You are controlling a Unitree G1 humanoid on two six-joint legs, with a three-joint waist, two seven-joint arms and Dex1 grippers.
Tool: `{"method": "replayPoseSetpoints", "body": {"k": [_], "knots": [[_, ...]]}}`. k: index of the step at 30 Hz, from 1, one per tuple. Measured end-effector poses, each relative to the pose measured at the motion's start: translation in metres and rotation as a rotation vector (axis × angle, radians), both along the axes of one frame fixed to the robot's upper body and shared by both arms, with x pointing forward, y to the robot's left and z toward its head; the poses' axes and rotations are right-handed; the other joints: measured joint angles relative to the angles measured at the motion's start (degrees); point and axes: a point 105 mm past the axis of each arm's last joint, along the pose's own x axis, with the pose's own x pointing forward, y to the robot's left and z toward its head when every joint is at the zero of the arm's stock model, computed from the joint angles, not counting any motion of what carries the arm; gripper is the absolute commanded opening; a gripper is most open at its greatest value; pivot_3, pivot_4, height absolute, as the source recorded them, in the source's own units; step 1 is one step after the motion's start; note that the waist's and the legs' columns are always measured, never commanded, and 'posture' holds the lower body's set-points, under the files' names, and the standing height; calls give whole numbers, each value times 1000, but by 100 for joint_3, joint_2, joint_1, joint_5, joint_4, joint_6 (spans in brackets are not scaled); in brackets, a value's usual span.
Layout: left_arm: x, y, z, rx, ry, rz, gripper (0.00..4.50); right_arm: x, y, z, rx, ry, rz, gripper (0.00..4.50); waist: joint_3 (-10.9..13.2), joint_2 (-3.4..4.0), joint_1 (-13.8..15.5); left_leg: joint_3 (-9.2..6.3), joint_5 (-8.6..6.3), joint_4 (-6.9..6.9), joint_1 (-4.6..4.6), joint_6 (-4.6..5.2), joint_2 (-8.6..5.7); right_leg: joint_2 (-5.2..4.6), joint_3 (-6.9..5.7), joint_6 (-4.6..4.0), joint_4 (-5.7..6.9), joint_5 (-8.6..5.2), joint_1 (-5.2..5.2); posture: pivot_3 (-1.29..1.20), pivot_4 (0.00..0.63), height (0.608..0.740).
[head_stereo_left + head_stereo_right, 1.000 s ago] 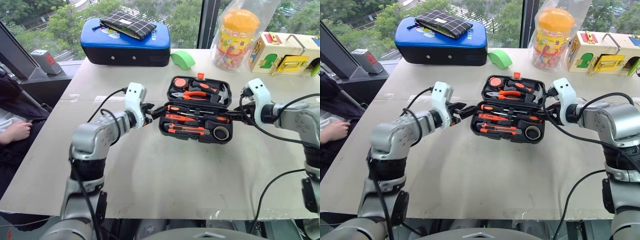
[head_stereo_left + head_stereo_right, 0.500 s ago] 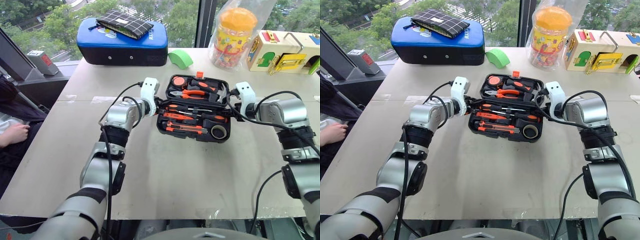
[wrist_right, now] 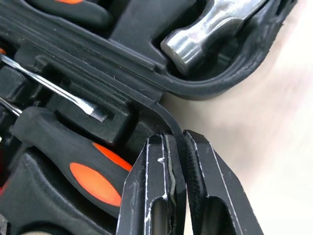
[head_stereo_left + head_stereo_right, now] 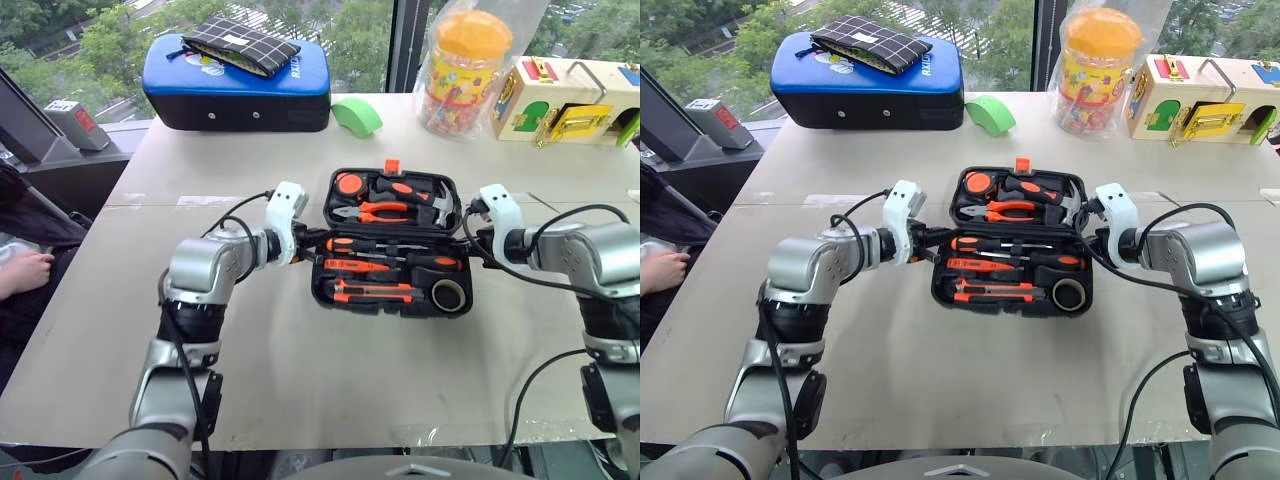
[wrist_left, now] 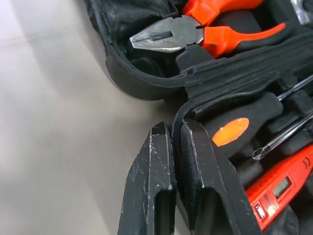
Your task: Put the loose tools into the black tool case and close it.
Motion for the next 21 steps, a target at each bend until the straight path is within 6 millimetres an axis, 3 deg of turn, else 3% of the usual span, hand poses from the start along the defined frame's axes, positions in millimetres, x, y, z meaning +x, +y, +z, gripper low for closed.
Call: {"method": "replayPoseSetpoints", "body": {"k": [5, 7, 11, 14, 18, 21], "knots": [[-37, 8, -8, 21, 55, 12, 89, -30, 3, -9, 17, 52, 13, 0, 1, -1, 25, 24, 4, 13, 13, -6, 3, 8, 7, 0, -28, 0, 12, 0, 150, 740], [-52, 9, -10, 45, 53, -4, 0, -41, 3, -9, 10, 44, 32, 715, 1, 0, 49, 27, 4, 17, 13, -6, 2, 18, 8, 0, -26, 0, 12, 0, 150, 740], [-61, 20, -9, 21, 48, 46, 1507, -45, -10, -2, -24, 1, 0, 2426, 1, -1, 64, 31, 4, 24, 17, -7, 2, 24, 9, -1, -21, 0, 15, 0, 150, 740], [-54, 31, 7, -45, -7, 114, 2943, -45, -23, 12, -39, -43, -26, 3903, 2, -3, 89, 20, 2, 35, 24, -2, 2, 27, -5, -1, -24, 0, 36, 0, 150, 740], [-45, 45, 33, -97, -44, 108, 2943, -37, -25, 41, 16, -108, -7, 3903, 3, -4, 72, 19, 0, 44, 38, 1, -1, 33, -8, -2, -25, 0, 54, 0, 150, 740], [-31, 46, 36, -115, -15, 105, 2943, -19, -24, 50, 78, -108, -45, 3903, 3, -6, 63, 18, 3, 47, 44, -4, -1, 36, -9, -2, -27, 0, 64, 0, 150, 740]]}}
